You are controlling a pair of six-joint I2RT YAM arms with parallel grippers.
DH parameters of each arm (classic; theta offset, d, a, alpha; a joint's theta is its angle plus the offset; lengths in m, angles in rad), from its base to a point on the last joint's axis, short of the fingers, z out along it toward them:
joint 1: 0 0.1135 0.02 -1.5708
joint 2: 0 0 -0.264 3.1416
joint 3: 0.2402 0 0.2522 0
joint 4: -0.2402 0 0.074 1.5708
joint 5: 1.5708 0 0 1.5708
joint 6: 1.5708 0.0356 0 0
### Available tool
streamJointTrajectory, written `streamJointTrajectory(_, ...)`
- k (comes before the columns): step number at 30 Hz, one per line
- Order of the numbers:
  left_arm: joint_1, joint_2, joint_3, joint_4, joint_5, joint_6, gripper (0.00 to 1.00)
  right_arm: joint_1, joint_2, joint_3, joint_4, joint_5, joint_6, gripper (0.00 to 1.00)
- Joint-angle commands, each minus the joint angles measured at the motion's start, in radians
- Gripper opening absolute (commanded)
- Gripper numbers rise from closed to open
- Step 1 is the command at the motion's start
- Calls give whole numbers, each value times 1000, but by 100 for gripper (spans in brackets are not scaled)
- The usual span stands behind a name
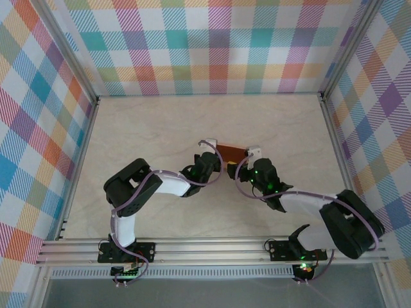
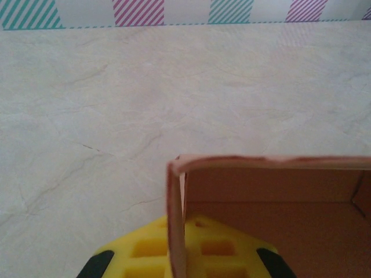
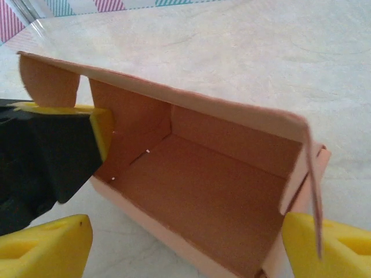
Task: Fold the paper box
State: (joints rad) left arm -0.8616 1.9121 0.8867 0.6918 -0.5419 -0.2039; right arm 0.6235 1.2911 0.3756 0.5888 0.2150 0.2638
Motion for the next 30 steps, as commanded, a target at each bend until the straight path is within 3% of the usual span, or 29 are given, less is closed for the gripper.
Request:
streamJointTrajectory(1,-15,34,-6,-27,-6,17,0,7,-88,-41,-84,13,-14,87)
streamJointTrajectory(11,-13,39,-6,-29,-6,50,0,7,-467,-60,-329,80,-114,84)
streamJointTrajectory(15,-13,41,-7,-25,0,61,0,-10,-518,24,-379,88,-163,85)
streamJointTrajectory(21,-13,45,-23,-11,11,70,0,-123,-273,331,-617,46,-67,86)
streamJointTrajectory(30,-14,49,-69,40,19,98,0,-176,156,674,-829,-65,118,86)
